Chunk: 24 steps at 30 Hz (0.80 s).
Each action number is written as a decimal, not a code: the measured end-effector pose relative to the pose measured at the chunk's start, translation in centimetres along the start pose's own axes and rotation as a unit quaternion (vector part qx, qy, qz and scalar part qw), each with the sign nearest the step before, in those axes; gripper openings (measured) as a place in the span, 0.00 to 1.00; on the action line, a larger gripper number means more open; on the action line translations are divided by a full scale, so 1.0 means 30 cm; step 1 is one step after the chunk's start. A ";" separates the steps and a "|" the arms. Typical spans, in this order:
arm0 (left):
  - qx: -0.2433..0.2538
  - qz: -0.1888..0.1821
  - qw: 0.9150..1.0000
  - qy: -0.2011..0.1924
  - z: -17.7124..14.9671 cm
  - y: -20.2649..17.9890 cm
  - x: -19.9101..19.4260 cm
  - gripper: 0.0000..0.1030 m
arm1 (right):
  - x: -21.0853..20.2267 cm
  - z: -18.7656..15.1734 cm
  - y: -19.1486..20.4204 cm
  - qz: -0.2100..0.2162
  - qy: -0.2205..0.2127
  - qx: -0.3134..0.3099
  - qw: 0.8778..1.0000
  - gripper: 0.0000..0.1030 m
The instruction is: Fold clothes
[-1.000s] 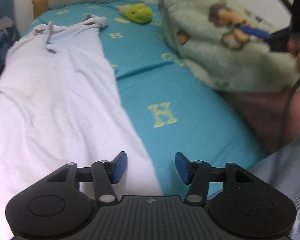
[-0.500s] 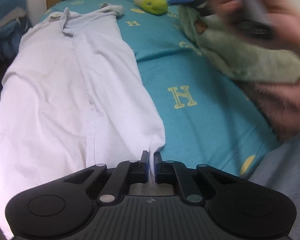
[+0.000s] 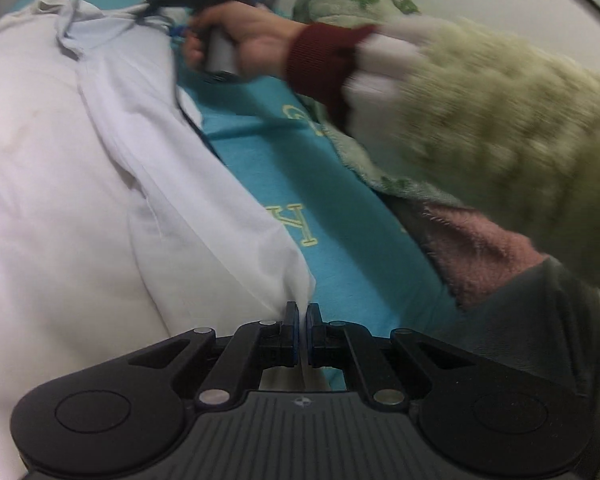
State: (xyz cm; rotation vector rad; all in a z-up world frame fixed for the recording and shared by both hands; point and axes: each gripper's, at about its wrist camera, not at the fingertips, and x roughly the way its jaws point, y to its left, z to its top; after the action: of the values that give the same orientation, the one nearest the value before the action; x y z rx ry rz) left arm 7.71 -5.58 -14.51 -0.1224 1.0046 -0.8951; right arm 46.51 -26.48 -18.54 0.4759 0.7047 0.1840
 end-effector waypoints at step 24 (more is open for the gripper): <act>0.086 -0.051 0.995 -0.020 0.237 -0.364 0.191 0.02 | -0.203 0.305 -0.034 -0.091 -0.004 -0.159 0.983 0.09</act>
State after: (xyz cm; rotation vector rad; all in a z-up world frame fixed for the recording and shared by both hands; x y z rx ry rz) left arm 8.00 -18.79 -9.24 -0.0451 0.8859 -1.0649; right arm 47.99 -32.60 -9.46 0.1062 0.6912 0.1197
